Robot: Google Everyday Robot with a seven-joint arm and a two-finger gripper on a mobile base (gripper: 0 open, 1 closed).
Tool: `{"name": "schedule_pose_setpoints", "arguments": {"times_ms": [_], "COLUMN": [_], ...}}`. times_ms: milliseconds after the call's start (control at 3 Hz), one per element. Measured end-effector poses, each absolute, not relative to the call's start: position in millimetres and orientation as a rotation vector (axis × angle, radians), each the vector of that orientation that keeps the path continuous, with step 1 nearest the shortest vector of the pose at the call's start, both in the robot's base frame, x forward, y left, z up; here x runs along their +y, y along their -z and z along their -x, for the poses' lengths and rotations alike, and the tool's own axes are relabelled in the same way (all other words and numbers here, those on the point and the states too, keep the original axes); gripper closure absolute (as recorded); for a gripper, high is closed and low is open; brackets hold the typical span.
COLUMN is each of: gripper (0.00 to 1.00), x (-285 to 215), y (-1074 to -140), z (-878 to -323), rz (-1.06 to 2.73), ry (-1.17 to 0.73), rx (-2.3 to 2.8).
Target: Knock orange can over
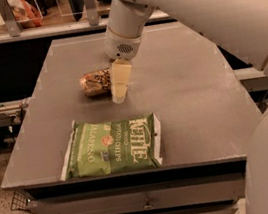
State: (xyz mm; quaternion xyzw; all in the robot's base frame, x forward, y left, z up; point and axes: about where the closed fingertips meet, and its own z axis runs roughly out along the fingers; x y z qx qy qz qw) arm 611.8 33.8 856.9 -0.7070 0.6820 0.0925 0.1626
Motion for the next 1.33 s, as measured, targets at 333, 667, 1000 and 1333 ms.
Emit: {"name": "schedule_pose_setpoints", "arguments": {"times_ms": [333,667,1000,1333], "gripper": [0.0,0.0,0.0,0.0], "x": [7.7,-41.9,-95.5,-120.9], "y": [-870.6,-896.5,-920.7,-928.9], "z": [-616.2,-619.0,-616.7,-610.4], "rz": [1.898,1.689,1.495,1.417], "ry": [-0.29,-0.338,-0.386,-0.409], "rx": [1.967,1.974,1.952,1.955]}}
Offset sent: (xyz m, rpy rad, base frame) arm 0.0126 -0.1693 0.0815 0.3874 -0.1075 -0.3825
